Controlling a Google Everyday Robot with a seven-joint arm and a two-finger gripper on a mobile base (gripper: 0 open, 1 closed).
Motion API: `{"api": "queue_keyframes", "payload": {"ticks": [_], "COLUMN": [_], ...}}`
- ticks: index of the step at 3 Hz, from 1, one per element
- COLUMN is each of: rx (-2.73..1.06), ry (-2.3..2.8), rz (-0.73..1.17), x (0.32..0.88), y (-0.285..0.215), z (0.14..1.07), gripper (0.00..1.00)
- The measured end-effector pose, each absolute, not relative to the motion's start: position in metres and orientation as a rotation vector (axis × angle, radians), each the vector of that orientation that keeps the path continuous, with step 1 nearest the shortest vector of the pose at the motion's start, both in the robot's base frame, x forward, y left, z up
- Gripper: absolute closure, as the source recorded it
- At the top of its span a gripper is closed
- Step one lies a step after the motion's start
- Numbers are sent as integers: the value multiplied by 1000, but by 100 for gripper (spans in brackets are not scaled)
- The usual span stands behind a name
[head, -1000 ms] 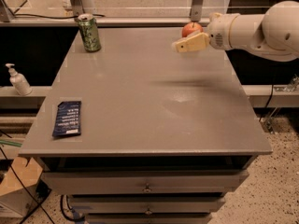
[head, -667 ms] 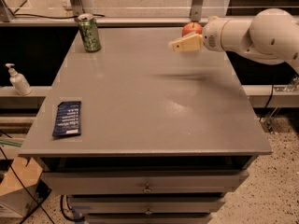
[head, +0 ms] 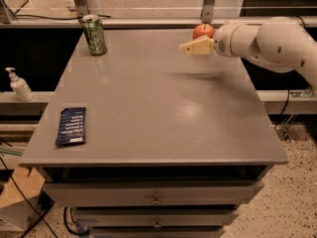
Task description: Move apple near green can
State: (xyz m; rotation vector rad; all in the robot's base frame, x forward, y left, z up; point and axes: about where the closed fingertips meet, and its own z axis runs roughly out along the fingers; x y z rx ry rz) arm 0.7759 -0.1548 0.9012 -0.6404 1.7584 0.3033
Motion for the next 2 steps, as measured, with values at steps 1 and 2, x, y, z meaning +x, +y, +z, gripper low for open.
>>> {"api": "queue_keyframes", "payload": {"ticks": [1,2], "rx": [-632,-616], "ry": [1759,1749], "rz": [291,264], "x": [781,797], "y": [-152,-149], "z": [899,894], "gripper": [0,0]}}
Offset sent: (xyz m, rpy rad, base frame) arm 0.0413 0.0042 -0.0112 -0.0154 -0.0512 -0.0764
